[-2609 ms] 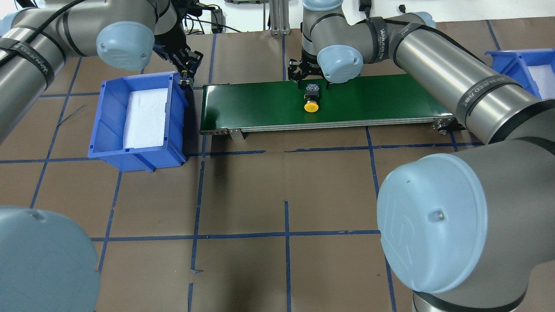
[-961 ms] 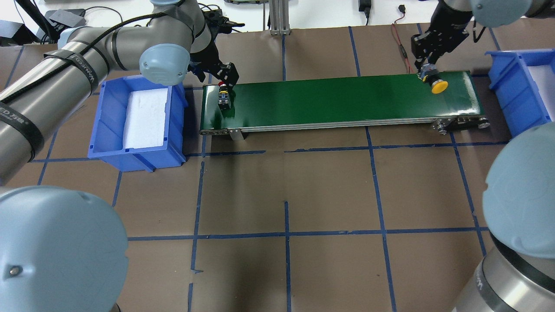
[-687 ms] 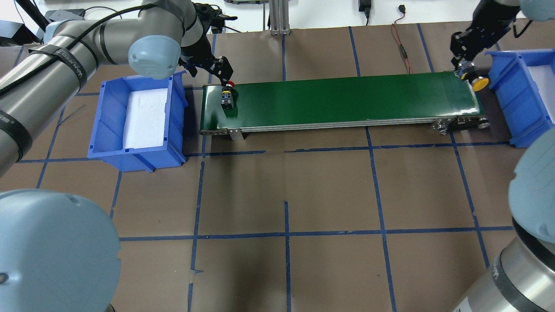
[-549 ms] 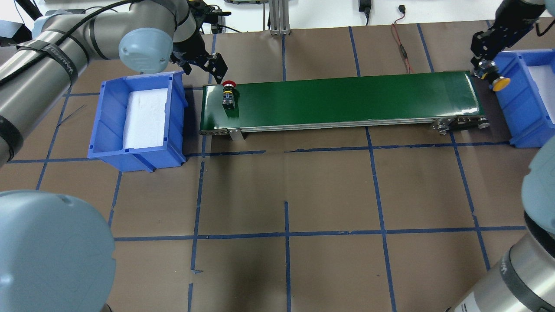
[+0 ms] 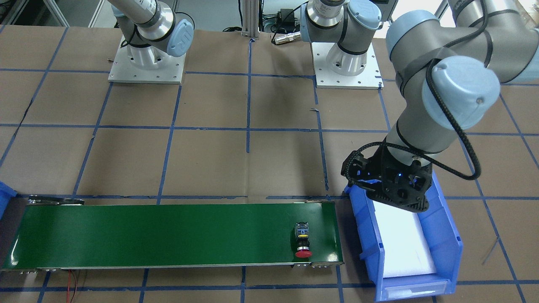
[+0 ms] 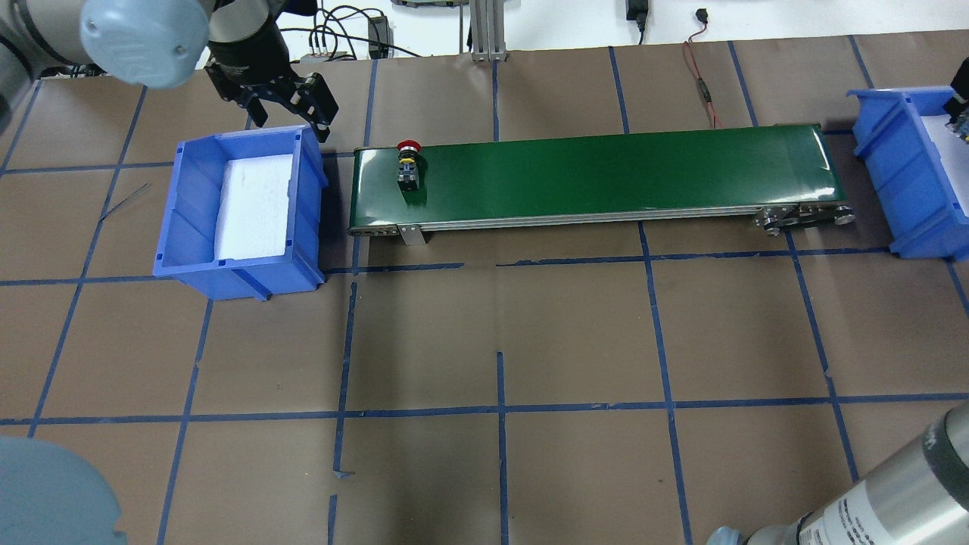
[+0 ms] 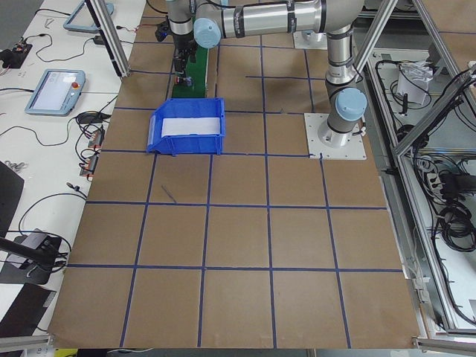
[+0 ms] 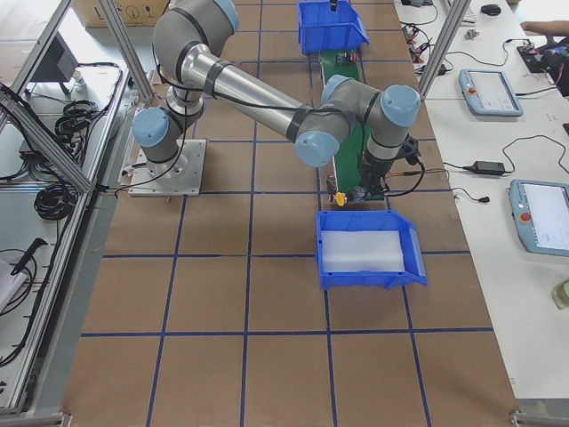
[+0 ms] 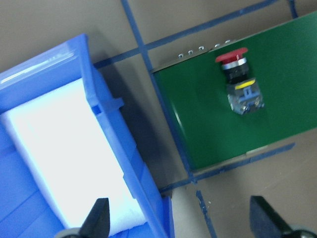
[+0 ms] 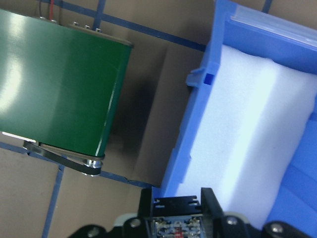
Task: Transport two buttons from left to right
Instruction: 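Drop the yellow button into the far bin while the left gripper returns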
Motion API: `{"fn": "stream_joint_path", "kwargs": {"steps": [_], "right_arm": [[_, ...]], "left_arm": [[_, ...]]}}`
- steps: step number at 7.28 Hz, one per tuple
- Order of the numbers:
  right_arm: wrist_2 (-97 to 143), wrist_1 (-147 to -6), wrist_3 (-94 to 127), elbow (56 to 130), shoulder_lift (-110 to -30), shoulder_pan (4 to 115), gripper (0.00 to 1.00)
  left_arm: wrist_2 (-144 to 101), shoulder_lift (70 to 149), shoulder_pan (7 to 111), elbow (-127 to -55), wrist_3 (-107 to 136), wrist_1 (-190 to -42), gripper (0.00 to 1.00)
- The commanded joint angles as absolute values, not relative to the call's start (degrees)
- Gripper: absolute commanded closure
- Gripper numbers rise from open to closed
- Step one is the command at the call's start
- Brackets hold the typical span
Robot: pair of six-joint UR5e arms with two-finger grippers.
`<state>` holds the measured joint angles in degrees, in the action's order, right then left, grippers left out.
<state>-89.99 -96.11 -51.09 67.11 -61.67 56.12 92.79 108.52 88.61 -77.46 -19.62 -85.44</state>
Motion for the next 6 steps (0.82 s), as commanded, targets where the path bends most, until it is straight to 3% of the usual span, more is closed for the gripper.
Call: {"fn": "stream_joint_path", "kwargs": {"steps": [1, 4, 6], "right_arm": [[-89.91, -95.71, -55.09, 62.25, -57.33, 52.4, 0.93], [-89.13, -98.86, -55.63, 55.91, -49.33, 52.03, 0.92], [-88.77, -102.64, -55.28, 55.37, -47.12, 52.99, 0.92]], "left_arm": [[95.1, 105.74, 87.89, -79.88, -19.08, -89.56, 0.0], [91.43, 101.53, 88.42, -80.59, -16.01, -91.04, 0.0], [90.09, 98.37, 88.33, -85.31, -13.9, -91.24, 0.0]]}}
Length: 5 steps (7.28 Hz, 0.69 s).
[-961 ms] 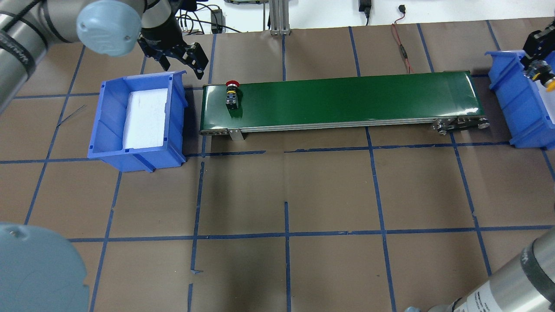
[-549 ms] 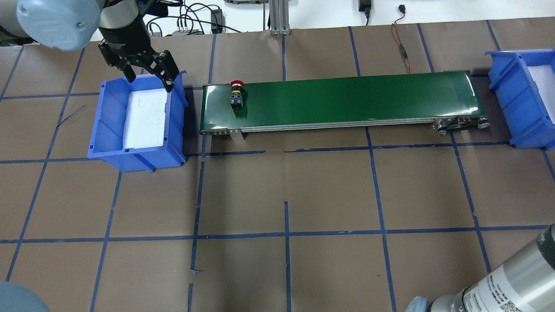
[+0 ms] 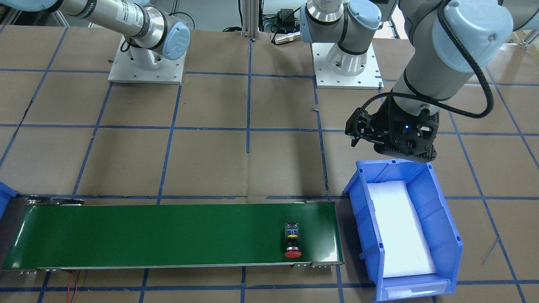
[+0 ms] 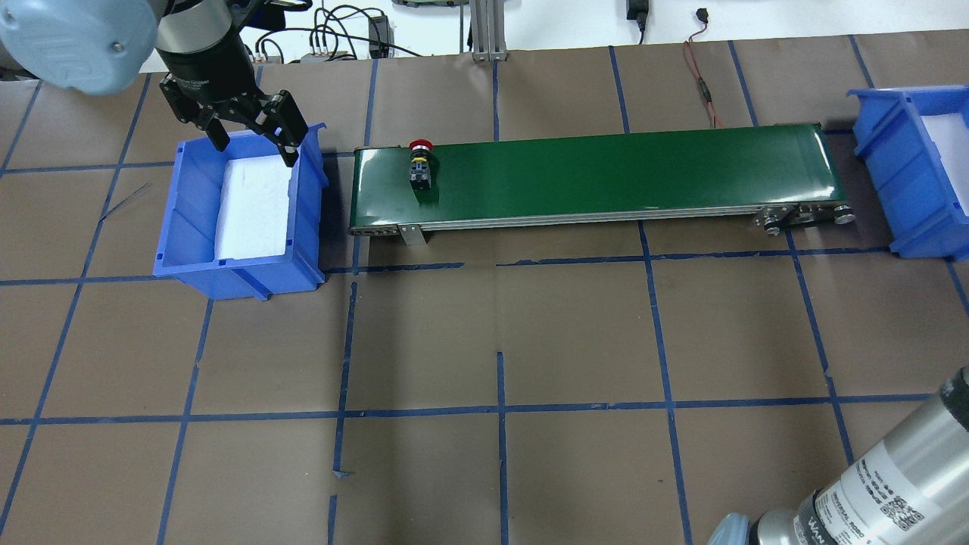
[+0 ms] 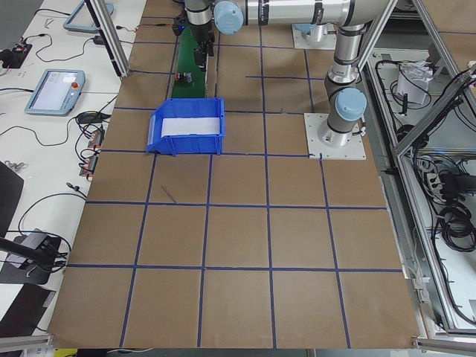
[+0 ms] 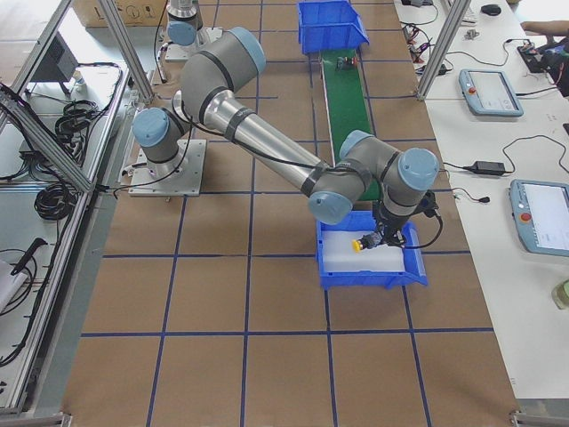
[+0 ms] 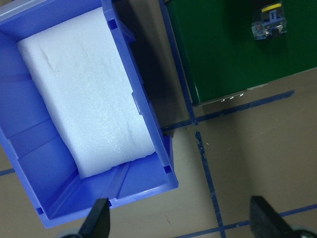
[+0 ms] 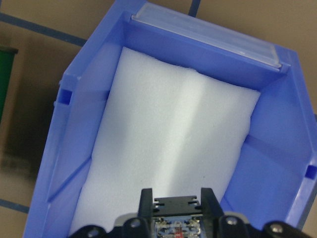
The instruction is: Transport two buttons from left to right
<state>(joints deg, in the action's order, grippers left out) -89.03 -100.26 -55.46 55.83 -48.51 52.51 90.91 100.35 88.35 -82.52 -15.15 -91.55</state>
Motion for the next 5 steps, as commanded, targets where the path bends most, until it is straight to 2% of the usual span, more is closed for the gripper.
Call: {"fn": "stream_joint_path", "kwargs": {"steps": [1, 5], "right_arm": [[-88.77, -103.18, -55.28, 55.02, -46.24, 53.52, 0.92], [-86.84, -105.64, -55.37, 53.44, -42.02, 53.52, 0.92]], "left_arm": [[90.61, 97.83, 87.46, -85.17, -13.89, -89.23, 0.0], [89.91, 97.21, 87.63, -86.48, -10.22, -89.21, 0.0]]}}
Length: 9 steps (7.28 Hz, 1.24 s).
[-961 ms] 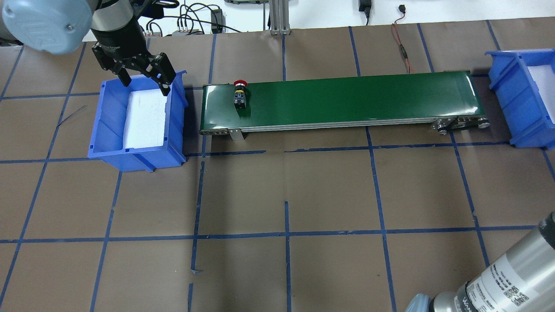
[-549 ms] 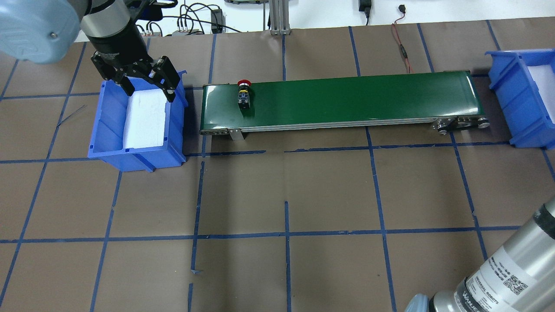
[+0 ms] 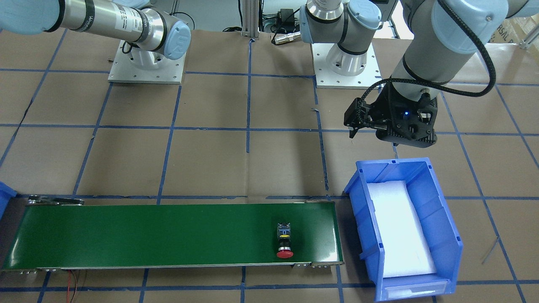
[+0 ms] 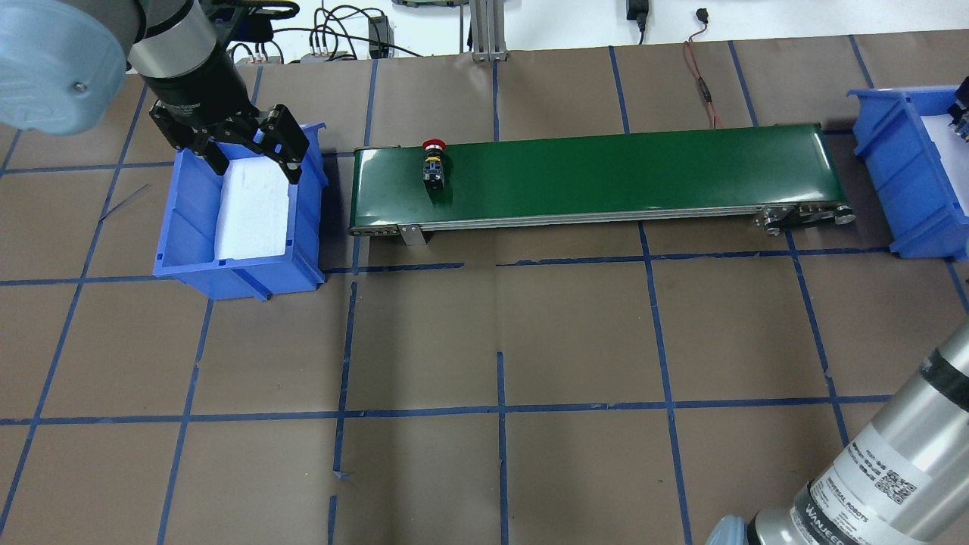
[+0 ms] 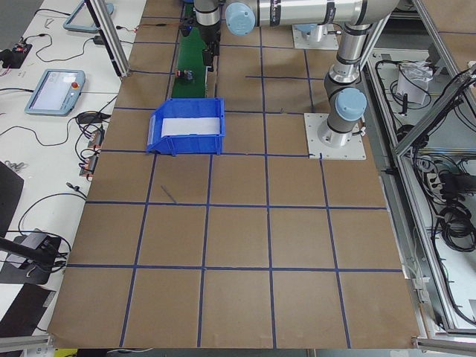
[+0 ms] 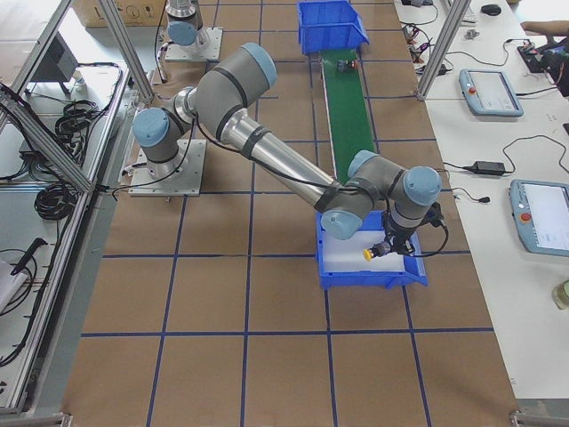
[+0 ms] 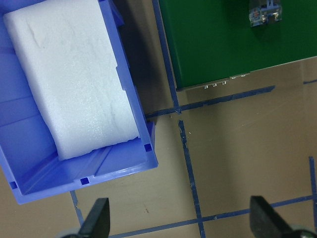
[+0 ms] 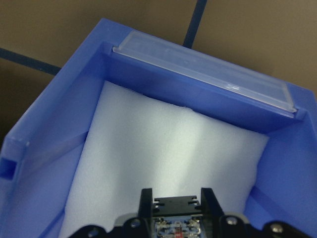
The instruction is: Transport two buttons from left to right
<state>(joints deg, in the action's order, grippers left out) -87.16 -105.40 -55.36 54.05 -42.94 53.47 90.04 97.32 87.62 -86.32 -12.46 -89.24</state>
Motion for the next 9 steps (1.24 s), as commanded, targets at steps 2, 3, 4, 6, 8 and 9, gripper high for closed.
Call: {"fn": "stream_joint_path", "kwargs": {"steps": [2, 3, 4, 6, 8, 9], "right_arm": [[-85.79, -107.56, -55.37, 53.17, -40.61, 53.53, 0.92], [-85.69, -107.58, -55.37, 53.17, -40.34, 53.53, 0.92], [-85.69, -107.67, -55.37, 53.26, -40.34, 53.53, 0.92], [-85.69, -107.75, -55.37, 53.26, -39.99, 54.14, 0.92], [-85.61, -108.1, -55.37, 53.17, -39.29, 54.23, 0.92], [-85.61, -108.71, -55.37, 53.17, -39.2, 54.23, 0.92]], "left_arm": [[89.82, 97.21, 87.71, -86.48, -8.28, -89.12, 0.0], [89.82, 97.29, 87.71, -86.4, -6.52, -89.12, 0.0], [89.91, 97.21, 87.71, -86.31, -6.24, -89.21, 0.0], [89.82, 97.21, 87.71, -86.31, -3.44, -89.12, 0.0], [89.74, 97.29, 87.71, -86.4, -3.43, -89.12, 0.0], [89.74, 97.38, 87.71, -86.4, -3.51, -89.12, 0.0]]}}
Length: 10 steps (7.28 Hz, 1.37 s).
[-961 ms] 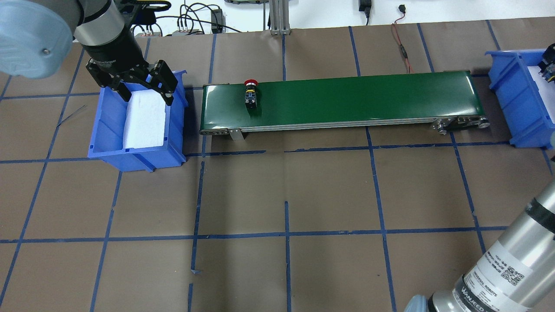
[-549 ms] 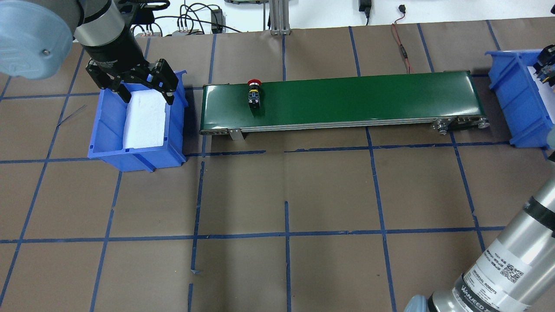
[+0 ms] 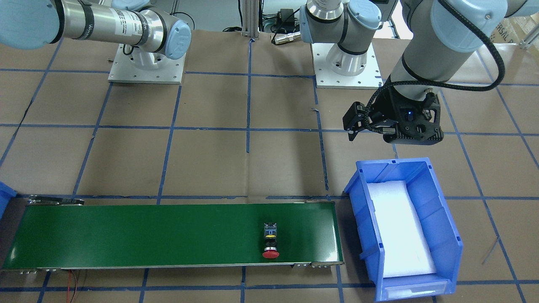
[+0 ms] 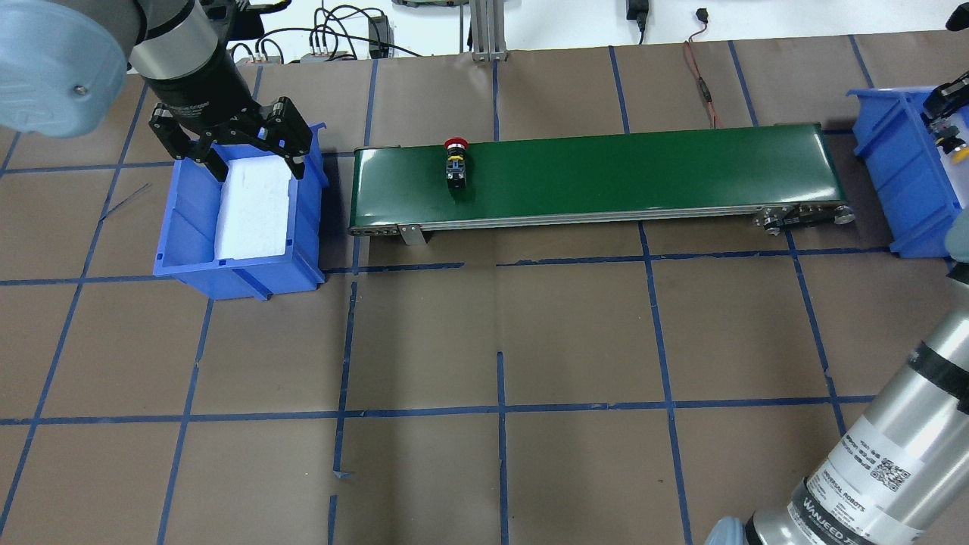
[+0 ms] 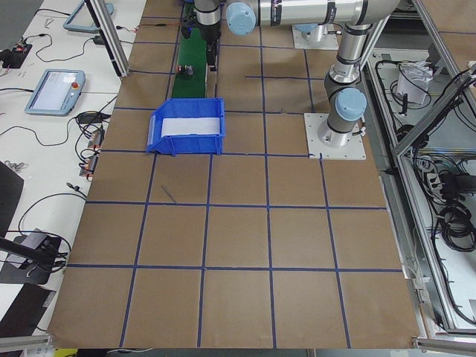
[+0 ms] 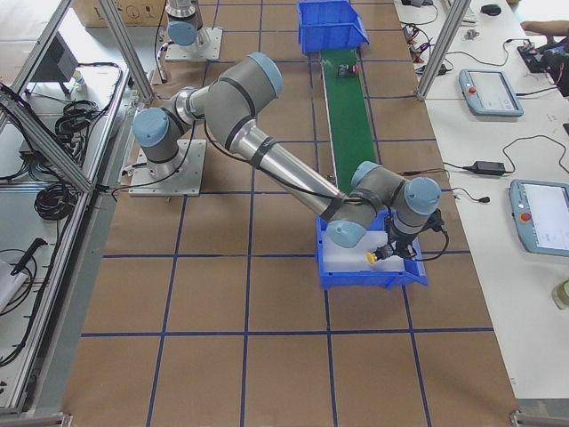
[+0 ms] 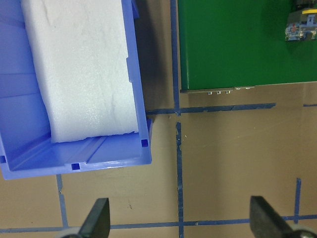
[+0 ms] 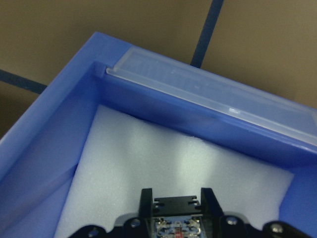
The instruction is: Transport two buttons from left to right
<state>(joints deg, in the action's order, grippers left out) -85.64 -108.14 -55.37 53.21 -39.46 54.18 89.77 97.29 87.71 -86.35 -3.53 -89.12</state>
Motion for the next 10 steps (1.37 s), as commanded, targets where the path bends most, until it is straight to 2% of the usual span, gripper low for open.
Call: {"fn": "stream_joint_path", "kwargs": {"steps": [1, 2, 3, 4, 6, 10], "right_arm": [[-85.61, -108.55, -55.28, 53.17, -39.2, 54.23, 0.79], [-85.34, -108.28, -55.2, 53.26, -39.29, 54.23, 0.53], [-84.65, -108.19, -55.2, 53.26, -39.55, 54.23, 0.48], [-84.64, -108.02, -55.11, 53.26, -39.64, 54.23, 0.37], [-84.64, -106.89, -55.11, 53.26, -40.25, 54.23, 0.29], [-84.29, -99.16, -55.46, 53.44, -46.39, 54.23, 0.26]], "left_arm": [[89.74, 97.38, 87.71, -86.4, -3.52, -89.12, 0.0], [89.65, 97.47, 87.71, -86.4, -3.43, -89.12, 0.0], [88.95, 97.47, 87.71, -86.4, -3.51, -89.12, 0.0], [88.51, 97.47, 87.71, -86.48, -3.52, -89.12, 0.0], [88.51, 97.47, 87.63, -86.48, -3.52, -89.12, 0.0], [88.51, 97.47, 87.63, -86.48, -3.6, -89.12, 0.0]]}}
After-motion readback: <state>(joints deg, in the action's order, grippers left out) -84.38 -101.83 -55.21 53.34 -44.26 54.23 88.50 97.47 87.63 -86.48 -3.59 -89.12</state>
